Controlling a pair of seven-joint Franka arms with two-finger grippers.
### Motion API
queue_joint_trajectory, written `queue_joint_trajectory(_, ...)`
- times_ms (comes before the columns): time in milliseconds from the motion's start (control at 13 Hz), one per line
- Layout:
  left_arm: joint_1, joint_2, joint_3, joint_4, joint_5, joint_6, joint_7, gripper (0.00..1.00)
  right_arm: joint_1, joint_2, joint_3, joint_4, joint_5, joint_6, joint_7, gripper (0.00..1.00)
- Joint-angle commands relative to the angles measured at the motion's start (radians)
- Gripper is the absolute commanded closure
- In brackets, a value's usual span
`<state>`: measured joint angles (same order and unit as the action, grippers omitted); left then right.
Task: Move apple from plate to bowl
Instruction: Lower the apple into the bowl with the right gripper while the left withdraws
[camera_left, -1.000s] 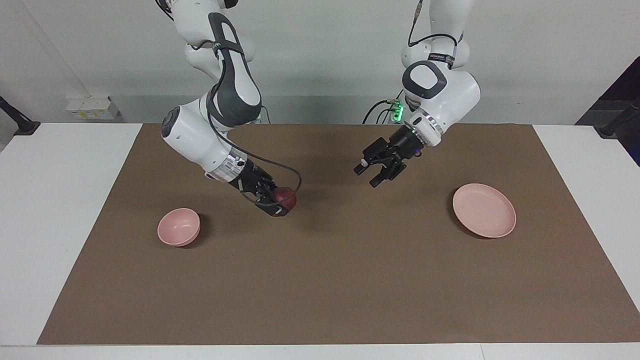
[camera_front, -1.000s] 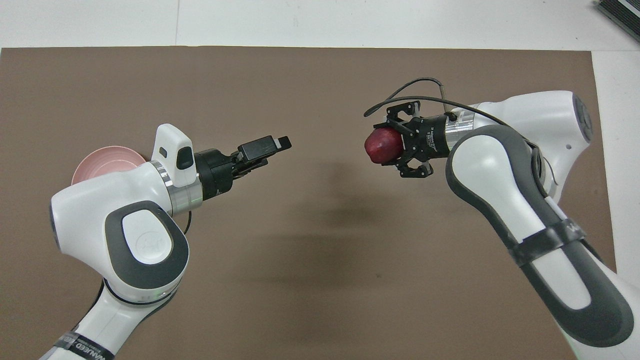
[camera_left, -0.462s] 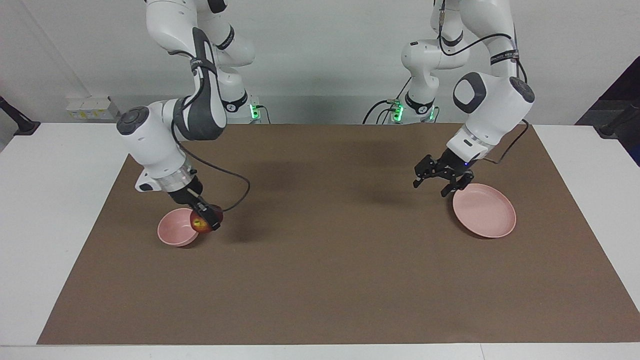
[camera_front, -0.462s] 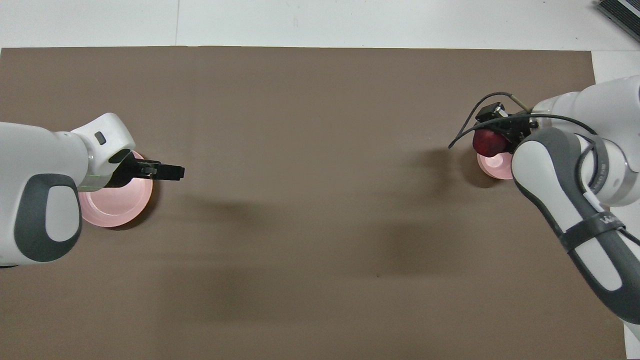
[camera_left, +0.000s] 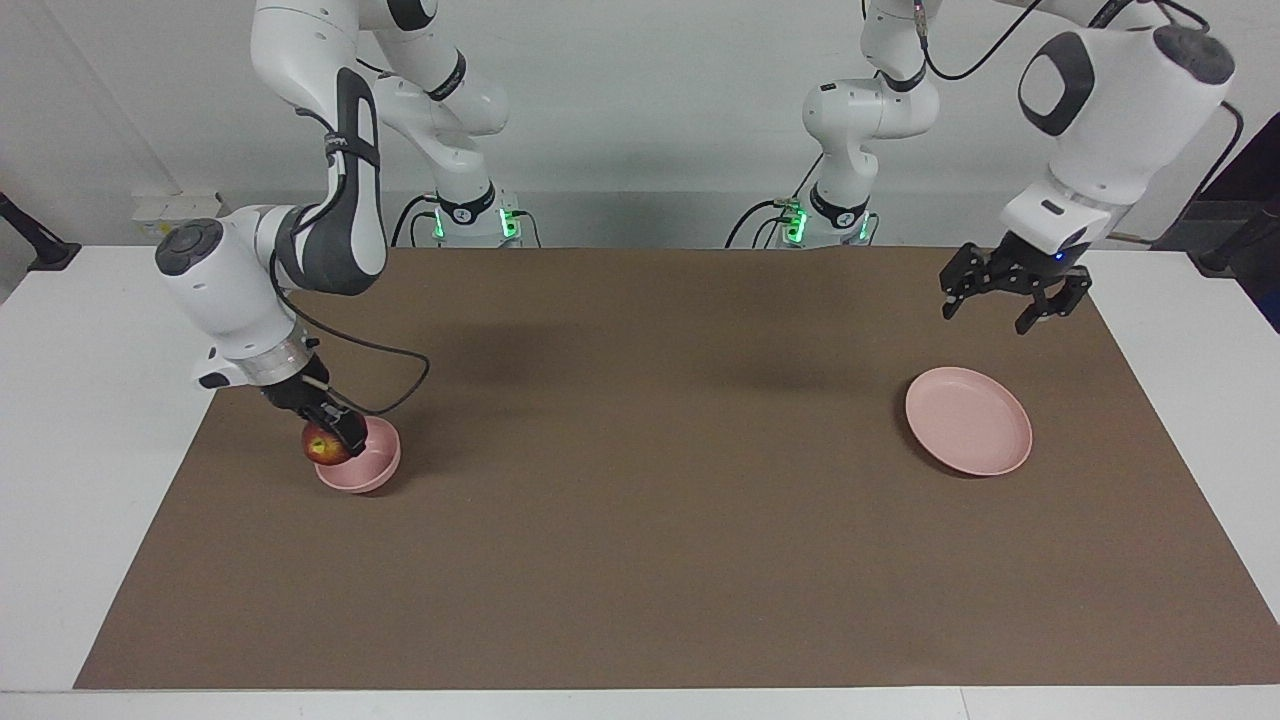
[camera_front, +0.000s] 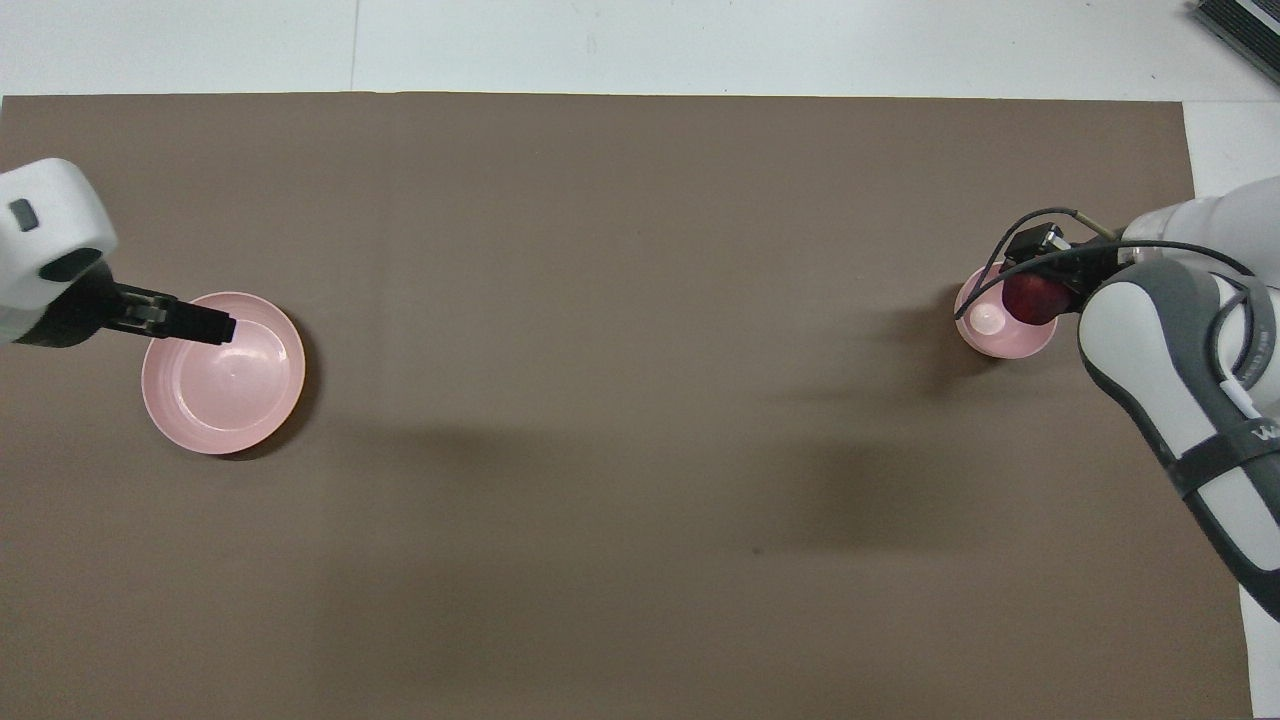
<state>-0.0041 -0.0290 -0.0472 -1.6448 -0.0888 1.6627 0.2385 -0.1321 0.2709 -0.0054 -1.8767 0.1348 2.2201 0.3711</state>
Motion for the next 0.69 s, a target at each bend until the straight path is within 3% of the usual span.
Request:
queue_joint_trajectory(0,-0.005,0.023,0.009,0.147,0.026,-0.169,0.002,0.00,0.003,0.011,0.013,-0.038,-0.018,0.039,0.000,1.00)
queue_joint_trajectory(154,-0.013,0.035,0.038,0.221,0.029,-0.254,0.002,0.00,0.003,0.045,0.015,-0.038,-0.018,0.094,0.009,1.00)
queue_joint_trajectory(231,-0.016,0.035,0.049,0.250,0.032,-0.292,0.002,0.00,0.009,0.050,0.013,-0.036,-0.018,0.099,0.008,0.94)
queue_joint_trajectory(308,-0.017,0.035,0.067,0.258,0.032,-0.313,0.002,0.00,0.009,0.053,0.013,-0.027,-0.018,0.095,0.005,0.32)
queue_joint_trajectory(385,-0.022,0.028,0.078,0.258,0.032,-0.323,0.002,0.00,0.008,0.054,0.013,-0.019,-0.020,0.086,0.006,0.00)
queue_joint_trajectory(615,-0.048,-0.011,0.101,0.243,0.044,-0.351,-0.007,0.00,0.005,0.047,0.013,0.027,-0.043,0.020,-0.015,0.00)
